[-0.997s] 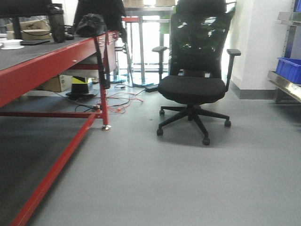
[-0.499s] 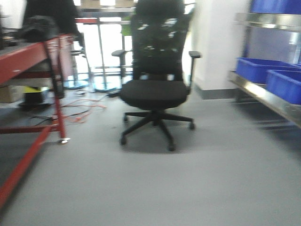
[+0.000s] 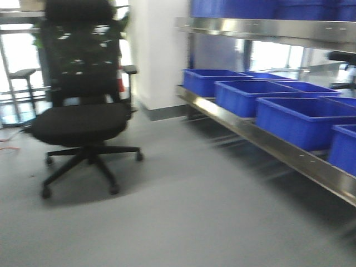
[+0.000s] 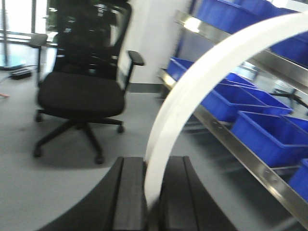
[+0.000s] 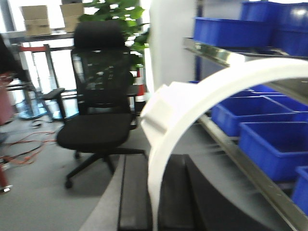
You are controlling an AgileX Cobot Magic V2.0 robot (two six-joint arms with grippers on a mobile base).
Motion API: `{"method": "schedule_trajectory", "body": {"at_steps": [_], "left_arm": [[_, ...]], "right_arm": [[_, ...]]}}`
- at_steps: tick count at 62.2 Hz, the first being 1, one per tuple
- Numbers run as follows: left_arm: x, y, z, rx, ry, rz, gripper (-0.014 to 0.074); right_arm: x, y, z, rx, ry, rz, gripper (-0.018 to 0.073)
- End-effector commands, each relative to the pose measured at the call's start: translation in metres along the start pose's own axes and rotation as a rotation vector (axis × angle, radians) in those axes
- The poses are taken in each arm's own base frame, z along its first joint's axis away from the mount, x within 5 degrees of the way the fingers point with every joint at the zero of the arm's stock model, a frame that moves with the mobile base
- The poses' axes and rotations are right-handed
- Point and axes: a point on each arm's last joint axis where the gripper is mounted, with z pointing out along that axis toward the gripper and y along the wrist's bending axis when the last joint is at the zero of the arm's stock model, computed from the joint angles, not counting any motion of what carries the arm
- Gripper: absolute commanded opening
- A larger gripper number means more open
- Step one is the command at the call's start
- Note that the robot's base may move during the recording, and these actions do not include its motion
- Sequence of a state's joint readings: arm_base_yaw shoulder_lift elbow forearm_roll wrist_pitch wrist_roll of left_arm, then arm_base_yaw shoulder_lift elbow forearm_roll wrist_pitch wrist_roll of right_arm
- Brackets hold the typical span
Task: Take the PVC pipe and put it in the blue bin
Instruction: 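Drive the base past the chair toward the blue bin shelf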
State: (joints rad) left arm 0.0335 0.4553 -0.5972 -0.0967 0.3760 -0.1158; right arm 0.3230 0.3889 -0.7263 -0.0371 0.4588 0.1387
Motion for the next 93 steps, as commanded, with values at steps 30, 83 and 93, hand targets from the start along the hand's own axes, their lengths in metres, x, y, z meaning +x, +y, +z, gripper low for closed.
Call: {"method": "schedule_trajectory", "body": {"at_steps": [30, 83, 93], "left_arm": [[-0.0041, -0.0004, -0.0015, 0.003, -0.036, -0.007, -0.0111], [-0.0041, -0.0004, -0.0015, 0.003, -0.036, -0.007, -0.0111], [-0.0041, -0.0004, -0.0015, 0.003, -0.036, -0.007, -0.0111]], "right_arm": [[-0.0019, -0.0003, -0.0024, 0.003, -0.027, -0.016, -0.0168], [-0.0019, -0.0003, -0.0024, 0.003, -0.027, -0.016, -0.0168], [-0.0019, -0.0003, -0.0024, 0.003, -0.027, -0.016, -0.0168]]}}
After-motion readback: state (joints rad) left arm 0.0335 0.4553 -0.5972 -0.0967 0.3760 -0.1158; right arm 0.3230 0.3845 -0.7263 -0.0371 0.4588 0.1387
